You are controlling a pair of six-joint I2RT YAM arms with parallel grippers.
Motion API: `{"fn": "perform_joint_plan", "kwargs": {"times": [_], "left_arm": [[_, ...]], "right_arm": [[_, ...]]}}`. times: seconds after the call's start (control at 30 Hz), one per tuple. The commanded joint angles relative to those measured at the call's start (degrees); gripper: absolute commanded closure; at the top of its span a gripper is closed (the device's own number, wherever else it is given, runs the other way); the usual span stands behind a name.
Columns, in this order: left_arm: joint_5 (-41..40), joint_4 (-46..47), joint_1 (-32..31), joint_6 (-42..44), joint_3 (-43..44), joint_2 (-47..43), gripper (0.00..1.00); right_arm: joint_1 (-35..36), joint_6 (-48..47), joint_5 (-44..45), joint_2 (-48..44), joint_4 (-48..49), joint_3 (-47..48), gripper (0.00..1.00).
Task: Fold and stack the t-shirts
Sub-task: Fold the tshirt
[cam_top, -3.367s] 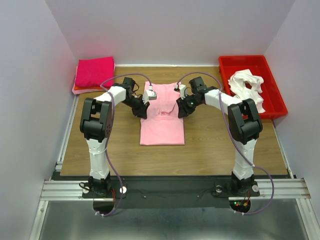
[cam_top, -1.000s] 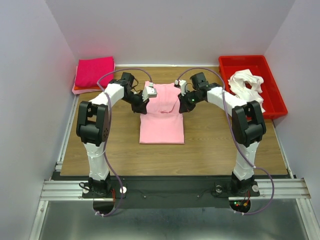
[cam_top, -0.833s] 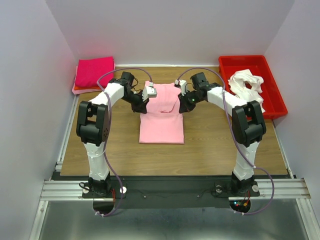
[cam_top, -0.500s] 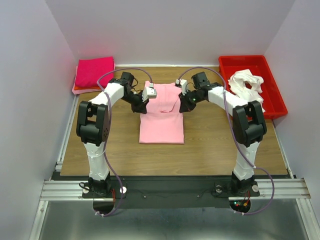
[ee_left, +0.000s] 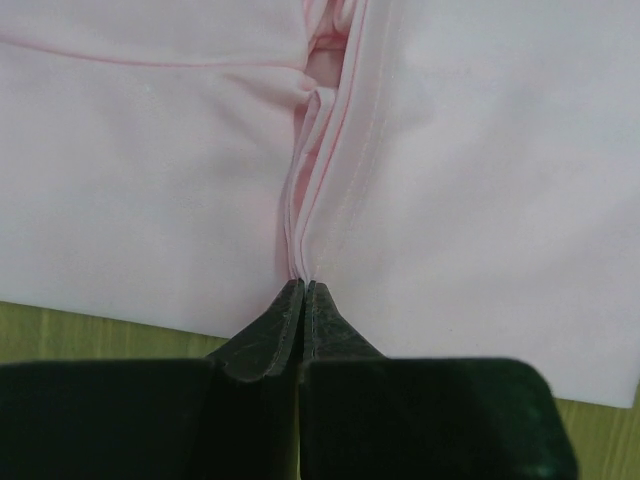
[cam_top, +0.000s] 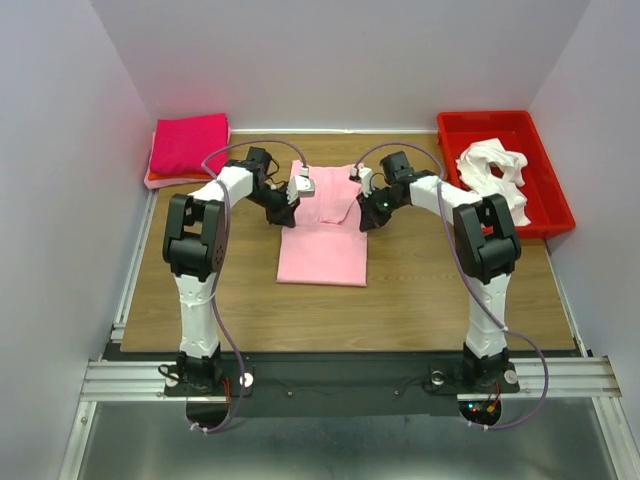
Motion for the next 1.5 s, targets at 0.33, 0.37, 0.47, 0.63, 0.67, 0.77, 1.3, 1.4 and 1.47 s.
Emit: {"fn": "perform_joint_plan", "kwargs": {"times": [0.33, 0.37, 0.47, 0.63, 0.67, 0.77, 1.3, 1.4, 1.47], "left_arm": [[1.68, -0.06, 4.35, -1.30, -6.16, -14.16, 0.34], [1.50, 0.81, 4.35, -0.52, -8.64, -16.62, 0.35], [2.11, 3.78, 4.35, 0.98, -20.12, -28.81, 0.36], [0.71, 9.25, 2.60, 1.69, -33.87, -36.59, 0.41], [-0.42, 11.52, 1.29, 1.60, -37.20, -37.98, 0.42], [-2.88, 18.09, -1.00, 1.34, -44.05, -40.45, 0.42], [-13.00, 30.96, -10.15, 1.78, -53.05, -39.68, 0.41], [-13.00, 30.79, -10.41, 1.69, -52.52, -38.79, 0.43], [-13.00, 30.09, -10.59, 1.78, -52.17, -38.27, 0.46]], "right_arm": [[-0.28, -0.48, 3.12, -12.28, 2.49, 0.07, 0.33], [0.16, -1.09, 3.04, -15.43, 2.05, -1.94, 0.33], [3.13, -3.99, 3.91, -20.97, -0.76, -7.91, 0.40], [10.17, -6.45, 7.33, -24.51, -0.50, -15.84, 0.51], [12.70, -6.72, 8.91, -24.51, 0.02, -16.63, 0.53], [16.23, -7.16, 11.73, -24.43, 1.78, -19.89, 0.55], [19.32, -8.13, 15.96, -23.90, 8.90, -29.56, 0.57], [19.67, -7.51, 15.95, -24.51, 8.90, -29.65, 0.55], [20.19, -7.51, 16.22, -25.22, 8.73, -29.65, 0.55]]}}
